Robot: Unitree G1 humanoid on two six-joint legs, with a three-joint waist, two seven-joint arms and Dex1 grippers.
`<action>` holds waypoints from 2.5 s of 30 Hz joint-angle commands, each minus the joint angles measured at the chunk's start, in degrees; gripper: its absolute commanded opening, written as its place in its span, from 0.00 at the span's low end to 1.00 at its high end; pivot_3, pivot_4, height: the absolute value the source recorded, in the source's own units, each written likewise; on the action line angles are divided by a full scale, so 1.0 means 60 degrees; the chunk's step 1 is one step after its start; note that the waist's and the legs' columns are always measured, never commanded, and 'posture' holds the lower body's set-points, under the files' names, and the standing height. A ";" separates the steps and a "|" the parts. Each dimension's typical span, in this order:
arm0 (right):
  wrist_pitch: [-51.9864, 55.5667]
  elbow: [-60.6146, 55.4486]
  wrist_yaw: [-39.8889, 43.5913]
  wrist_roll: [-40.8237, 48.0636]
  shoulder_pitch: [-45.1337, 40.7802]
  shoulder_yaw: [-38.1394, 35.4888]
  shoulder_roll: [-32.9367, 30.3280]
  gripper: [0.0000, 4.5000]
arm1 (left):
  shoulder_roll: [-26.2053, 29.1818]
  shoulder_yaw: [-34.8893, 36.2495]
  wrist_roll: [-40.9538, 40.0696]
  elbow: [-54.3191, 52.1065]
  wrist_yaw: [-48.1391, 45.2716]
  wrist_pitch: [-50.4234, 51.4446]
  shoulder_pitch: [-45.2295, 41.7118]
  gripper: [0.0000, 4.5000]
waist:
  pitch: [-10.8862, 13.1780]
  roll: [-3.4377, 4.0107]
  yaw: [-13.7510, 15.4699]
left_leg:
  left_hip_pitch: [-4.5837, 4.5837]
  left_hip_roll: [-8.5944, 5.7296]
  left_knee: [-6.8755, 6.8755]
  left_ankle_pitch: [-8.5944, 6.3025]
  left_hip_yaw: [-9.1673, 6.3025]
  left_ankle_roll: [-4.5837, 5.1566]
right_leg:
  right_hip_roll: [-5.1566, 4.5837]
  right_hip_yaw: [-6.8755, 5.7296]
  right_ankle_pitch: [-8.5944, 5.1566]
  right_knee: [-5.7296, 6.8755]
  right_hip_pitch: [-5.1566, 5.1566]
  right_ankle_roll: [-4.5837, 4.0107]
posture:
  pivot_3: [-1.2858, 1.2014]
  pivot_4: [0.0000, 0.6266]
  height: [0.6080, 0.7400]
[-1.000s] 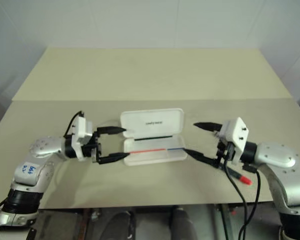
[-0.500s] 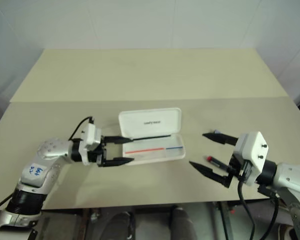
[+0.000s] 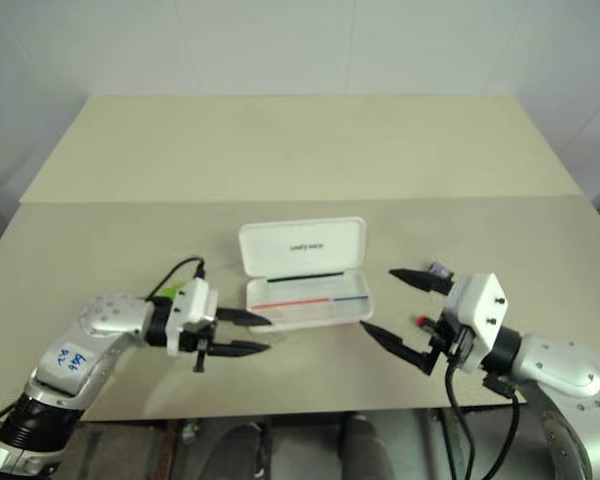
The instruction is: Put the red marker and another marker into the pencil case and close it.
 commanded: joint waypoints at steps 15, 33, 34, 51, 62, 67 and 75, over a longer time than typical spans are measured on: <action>-0.0150 -0.0533 -0.0583 0.0200 -0.0088 -0.0313 -0.0012 1.00 | -0.0230 -0.0546 0.0848 0.0026 0.0767 0.0510 -0.0416 0.40 | 0.0000 0.0000 -0.0004 | 0.0003 0.0000 0.0005 0.0000 0.0001 0.0001 | 0.0000 0.0002 0.0000 0.0001 0.0004 0.0001 | 0.52 0.24 1.00; 0.0020 -0.0629 -0.0820 0.0330 -0.0530 -0.0167 -0.0045 1.00 | -0.0089 -0.1361 0.1715 -0.0043 0.1082 0.1397 -0.0705 0.36 | -0.0001 0.0000 -0.0005 | 0.0008 0.0000 0.0006 0.0000 -0.0001 0.0001 | 0.0001 0.0002 -0.0001 0.0009 0.0006 0.0000 | 0.52 0.24 1.00; 0.0031 -0.0626 -0.0787 0.0337 -0.0530 -0.0162 -0.0074 1.00 | -0.0108 -0.1420 0.1715 -0.0039 0.1046 0.1403 -0.0753 0.33 | -0.0001 0.0000 -0.0005 | 0.0008 0.0000 0.0006 0.0000 -0.0001 0.0001 | 0.0001 0.0002 -0.0001 0.0009 0.0005 0.0000 | 0.52 0.24 1.00; 0.0202 -0.0732 -0.0118 0.0730 0.0122 -0.0453 -0.0663 1.00 | 0.0119 -0.1908 0.2050 -0.0420 0.0402 0.1028 -0.0990 0.00 | -0.0004 0.0001 0.0009 | 0.0007 -0.0002 0.0006 0.0000 -0.0001 0.0002 | 0.0001 0.0004 -0.0007 0.0010 0.0006 0.0002 | 0.52 0.24 1.00; 0.0215 -0.0712 -0.0134 0.0843 0.0108 -0.0483 -0.0755 1.00 | 0.0074 -0.1917 0.1885 -0.0785 0.0458 0.1526 -0.0961 0.00 | -0.0004 0.0000 0.0010 | 0.0007 -0.0002 0.0009 -0.0001 0.0000 0.0003 | 0.0001 0.0004 -0.0009 0.0014 0.0006 0.0004 | 0.52 0.24 1.00; 0.0217 -0.0695 -0.0193 0.0814 0.0010 -0.0368 -0.0713 1.00 | 0.0182 -0.1974 0.1737 -0.0886 0.0227 0.1848 -0.1000 0.11 | -0.0004 0.0000 0.0008 | 0.0007 -0.0002 0.0009 -0.0001 -0.0001 0.0003 | 0.0001 0.0004 -0.0009 0.0016 0.0006 0.0004 | 0.52 0.24 1.00; 0.0153 -0.0570 -0.0237 0.0705 -0.0197 -0.0037 -0.0588 1.00 | 0.0129 -0.1594 0.1322 -0.1245 0.0164 0.2057 -0.1153 0.45 | -0.0003 0.0000 0.0006 | 0.0007 -0.0001 0.0025 -0.0001 -0.0004 0.0003 | 0.0003 0.0004 -0.0009 0.0033 0.0005 0.0004 | 0.52 0.24 1.00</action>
